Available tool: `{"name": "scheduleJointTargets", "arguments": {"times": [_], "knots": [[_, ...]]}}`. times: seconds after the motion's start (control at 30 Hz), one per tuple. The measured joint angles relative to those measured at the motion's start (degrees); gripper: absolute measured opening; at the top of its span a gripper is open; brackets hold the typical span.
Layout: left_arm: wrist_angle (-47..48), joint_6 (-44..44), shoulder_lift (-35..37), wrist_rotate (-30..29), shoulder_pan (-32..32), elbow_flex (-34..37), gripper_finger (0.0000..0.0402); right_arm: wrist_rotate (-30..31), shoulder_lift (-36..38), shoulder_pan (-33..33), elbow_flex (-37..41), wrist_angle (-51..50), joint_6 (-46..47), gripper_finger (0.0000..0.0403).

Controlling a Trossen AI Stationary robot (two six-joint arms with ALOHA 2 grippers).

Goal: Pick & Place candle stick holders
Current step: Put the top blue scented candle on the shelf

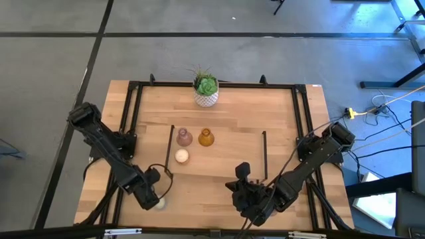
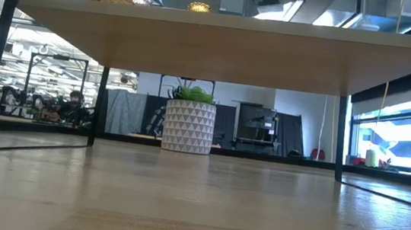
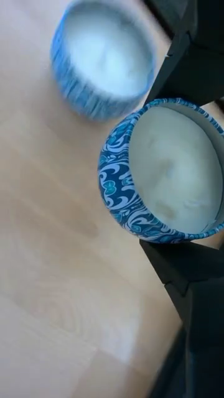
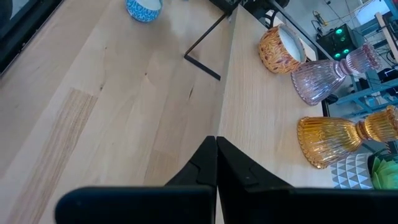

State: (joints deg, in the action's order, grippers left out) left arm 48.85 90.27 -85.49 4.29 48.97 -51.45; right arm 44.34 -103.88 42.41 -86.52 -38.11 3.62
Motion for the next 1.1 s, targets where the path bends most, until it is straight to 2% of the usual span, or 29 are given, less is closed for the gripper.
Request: {"name": "scheduleJointTargets", "arguments": {"times": [0.1,0.27,0.47,0.8,0.97,1.1], "knots": [[5.6,-1.02,0.07,-1.13,-0.05,-5.08,0.0291,0.0,0.0,0.0,0.0,0.01,0.0,0.0],[10.15,-5.23,0.17,-6.57,-0.93,-14.19,0.0291,0.02,0.0,0.0,0.0,0.02,0.0,0.0],[10.11,-18.66,0.2,-11.93,-6.29,-23.0,0.0291,0.02,0.0,0.0,0.0,0.17,0.0,0.0],[11.02,-44.45,0.2,-9.99,-21.32,-31.77,0.0291,0.04,0.0,0.0,0.0,-0.44,1.51,0.0],[11.42,-54.64,0.18,-10.25,-26.28,-36.13,0.0291,0.02,0.0,0.0,0.0,-0.17,1.71,0.0],[11.59,-61.03,-3.08,-10.4,-29.23,-39.9,0.0291,0.02,0.0,0.0,0.0,-0.04,1.75,0.0]]}}
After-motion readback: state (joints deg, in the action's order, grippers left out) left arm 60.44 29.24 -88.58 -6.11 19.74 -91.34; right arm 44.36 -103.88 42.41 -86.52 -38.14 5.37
